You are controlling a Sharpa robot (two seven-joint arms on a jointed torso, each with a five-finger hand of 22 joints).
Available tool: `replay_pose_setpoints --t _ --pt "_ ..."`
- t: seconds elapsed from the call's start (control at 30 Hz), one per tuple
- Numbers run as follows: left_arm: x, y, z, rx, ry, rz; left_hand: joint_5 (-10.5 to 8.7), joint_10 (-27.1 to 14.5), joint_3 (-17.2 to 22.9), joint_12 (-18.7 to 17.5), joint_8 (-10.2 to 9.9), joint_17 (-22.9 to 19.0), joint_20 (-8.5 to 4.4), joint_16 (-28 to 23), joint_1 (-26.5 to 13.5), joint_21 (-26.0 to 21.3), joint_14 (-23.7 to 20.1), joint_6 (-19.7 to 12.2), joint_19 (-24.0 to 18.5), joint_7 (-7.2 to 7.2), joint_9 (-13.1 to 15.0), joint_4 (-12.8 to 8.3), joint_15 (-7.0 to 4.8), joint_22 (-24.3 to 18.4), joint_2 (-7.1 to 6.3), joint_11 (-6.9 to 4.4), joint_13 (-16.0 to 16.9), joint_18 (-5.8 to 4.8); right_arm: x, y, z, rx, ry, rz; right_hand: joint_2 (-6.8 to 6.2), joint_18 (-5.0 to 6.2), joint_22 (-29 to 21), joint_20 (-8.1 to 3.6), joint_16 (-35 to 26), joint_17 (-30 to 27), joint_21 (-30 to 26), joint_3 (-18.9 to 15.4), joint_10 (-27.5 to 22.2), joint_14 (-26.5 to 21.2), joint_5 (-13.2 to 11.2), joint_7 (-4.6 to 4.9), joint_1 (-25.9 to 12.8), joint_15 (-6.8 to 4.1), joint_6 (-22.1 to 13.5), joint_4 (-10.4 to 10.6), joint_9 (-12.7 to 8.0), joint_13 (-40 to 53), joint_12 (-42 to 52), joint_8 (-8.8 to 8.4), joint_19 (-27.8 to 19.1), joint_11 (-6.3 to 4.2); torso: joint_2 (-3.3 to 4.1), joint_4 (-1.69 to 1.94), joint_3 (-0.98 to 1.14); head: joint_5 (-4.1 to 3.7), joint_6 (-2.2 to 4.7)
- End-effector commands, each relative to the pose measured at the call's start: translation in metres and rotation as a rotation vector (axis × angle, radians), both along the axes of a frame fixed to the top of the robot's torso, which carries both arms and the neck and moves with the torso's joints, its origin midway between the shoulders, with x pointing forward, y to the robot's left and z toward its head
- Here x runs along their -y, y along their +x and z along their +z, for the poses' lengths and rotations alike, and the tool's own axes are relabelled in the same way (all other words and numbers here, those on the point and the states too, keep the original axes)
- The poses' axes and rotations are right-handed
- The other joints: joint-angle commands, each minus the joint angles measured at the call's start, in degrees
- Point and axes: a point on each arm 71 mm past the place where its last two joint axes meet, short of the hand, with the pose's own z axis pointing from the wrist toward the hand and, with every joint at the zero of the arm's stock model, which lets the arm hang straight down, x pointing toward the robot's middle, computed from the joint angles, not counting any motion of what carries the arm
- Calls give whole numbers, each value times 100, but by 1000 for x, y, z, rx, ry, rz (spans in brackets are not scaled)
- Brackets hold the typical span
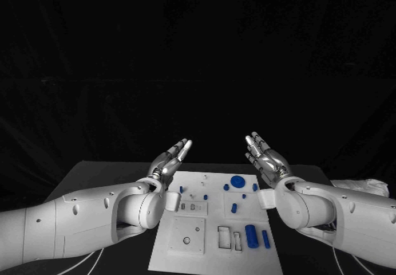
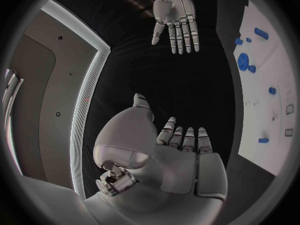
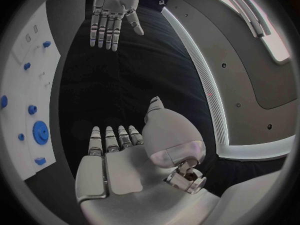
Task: Assemble the parts on the task board
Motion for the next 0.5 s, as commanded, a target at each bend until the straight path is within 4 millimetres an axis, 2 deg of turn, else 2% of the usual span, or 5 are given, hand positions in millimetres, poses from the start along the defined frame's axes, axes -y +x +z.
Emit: replay_pose_setpoints --t 0.03,0.23,0.27,0.33,0.5 --pt "9 -1 5 -18 -162 -101 18 7 -27 -34 33 -7 51 -21 52 -21 -4 13 10 3 3 -13 -271 -155 -2 -17 -5 68 -8 -2 4 -16 150 130 -90 123 -5 403 -17 -8 -28 -90 -1 -2 -409 139 364 355 55 36 19 -8 -20 28 0 294 0 -2 0 1 0" --pt "11 -1 5 -23 -184 -123 58 7 123 -34 9 -7 390 -21 274 -21 -4 -101 10 197 -15 -17 -98 -155 136 219 -5 151 -8 -3 6 -22 177 160 -202 166 -5 748 3 12 -28 6 0 7 -244 227 684 709 215 -131 63 5 -10 64 0 594 0 -2 0 1 0" --pt "-3 1 7 12 -203 -195 106 7 149 -34 9 -7 467 -21 330 -21 -4 -116 10 267 -16 -15 -44 -155 160 295 -5 164 9 -11 12 -6 129 370 -173 175 17 773 46 53 2 121 6 36 227 326 955 722 458 -309 126 31 11 130 17 612 111 66 8 -87 -698" --pt "-5 0 7 17 -193 -202 259 180 181 84 31 -7 652 -21 485 -21 -4 -44 10 388 -2 -20 75 -155 181 438 75 181 12 -13 12 -3 95 379 -128 200 256 807 407 387 399 369 82 461 1287 628 1548 716 1424 -751 405 169 140 494 474 552 123 58 6 -90 -732" --pt "-11 -3 8 11 -183 -230 512 306 182 307 117 1 960 -8 786 4 2 202 35 556 38 -16 311 -135 202 649 137 187 19 -14 14 44 -51 407 -181 201 864 847 2012 1480 1722 771 907 2720 2269 611 2317 801 2541 -1402 899 918 1163 1309 2913 914 147 75 -15 -150 -860"
